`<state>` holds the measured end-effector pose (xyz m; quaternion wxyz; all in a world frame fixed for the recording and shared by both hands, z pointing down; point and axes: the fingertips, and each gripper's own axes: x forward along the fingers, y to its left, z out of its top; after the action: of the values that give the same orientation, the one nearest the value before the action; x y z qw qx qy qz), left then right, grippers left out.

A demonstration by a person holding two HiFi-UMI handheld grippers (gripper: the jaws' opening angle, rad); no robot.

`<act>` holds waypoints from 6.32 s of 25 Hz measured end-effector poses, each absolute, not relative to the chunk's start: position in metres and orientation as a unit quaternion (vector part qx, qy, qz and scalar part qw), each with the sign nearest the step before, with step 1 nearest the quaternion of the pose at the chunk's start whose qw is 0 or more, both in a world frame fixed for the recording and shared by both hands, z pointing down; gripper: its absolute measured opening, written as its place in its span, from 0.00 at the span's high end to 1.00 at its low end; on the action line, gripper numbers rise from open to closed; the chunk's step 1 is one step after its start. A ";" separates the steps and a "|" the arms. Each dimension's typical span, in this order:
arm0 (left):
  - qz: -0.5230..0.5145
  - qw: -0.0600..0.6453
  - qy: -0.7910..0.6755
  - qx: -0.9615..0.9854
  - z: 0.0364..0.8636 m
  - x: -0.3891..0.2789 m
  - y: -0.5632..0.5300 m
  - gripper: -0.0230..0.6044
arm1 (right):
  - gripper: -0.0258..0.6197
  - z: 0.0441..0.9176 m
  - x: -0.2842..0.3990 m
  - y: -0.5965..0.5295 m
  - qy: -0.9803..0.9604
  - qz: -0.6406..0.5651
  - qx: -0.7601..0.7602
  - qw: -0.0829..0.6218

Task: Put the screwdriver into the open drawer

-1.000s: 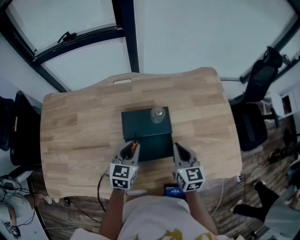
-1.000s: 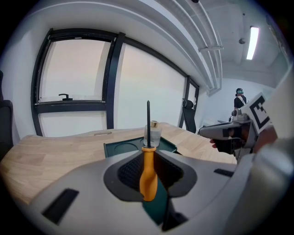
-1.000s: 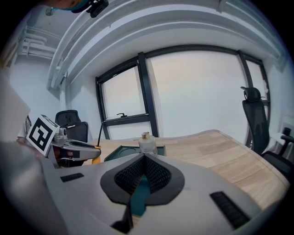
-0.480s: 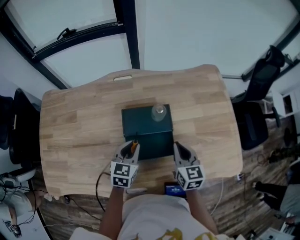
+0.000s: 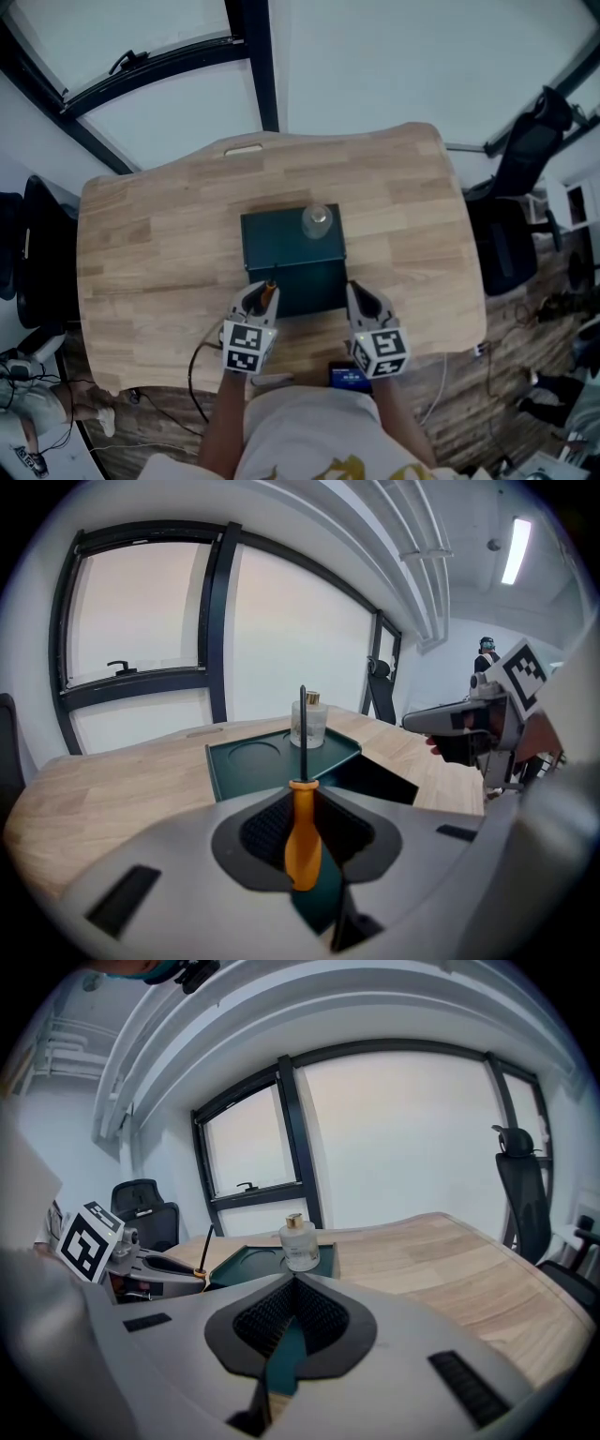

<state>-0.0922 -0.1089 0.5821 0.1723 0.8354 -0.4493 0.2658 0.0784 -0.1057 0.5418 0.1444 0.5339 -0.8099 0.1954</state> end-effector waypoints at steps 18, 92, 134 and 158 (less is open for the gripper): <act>0.320 0.173 -0.425 0.829 0.613 -0.091 -0.099 0.85 | 0.97 0.553 0.076 -0.106 -0.810 0.206 0.528 0.152; 0.552 0.267 -0.188 0.767 0.669 -0.067 -0.070 0.85 | 0.97 0.583 0.090 -0.103 -0.789 0.248 0.535 0.173; 0.663 0.329 -0.130 0.660 0.691 -0.061 -0.066 0.85 | 0.97 0.588 0.109 -0.102 -0.776 0.261 0.547 0.175; 0.656 0.325 -0.132 0.669 0.690 -0.059 -0.066 0.85 | 0.97 0.590 0.109 -0.096 -0.774 0.263 0.550 0.174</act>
<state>-0.0592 -0.0657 0.6899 0.3253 0.6687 -0.1317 0.6555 0.1085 -0.0957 0.5898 0.1739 0.5497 -0.7737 0.2625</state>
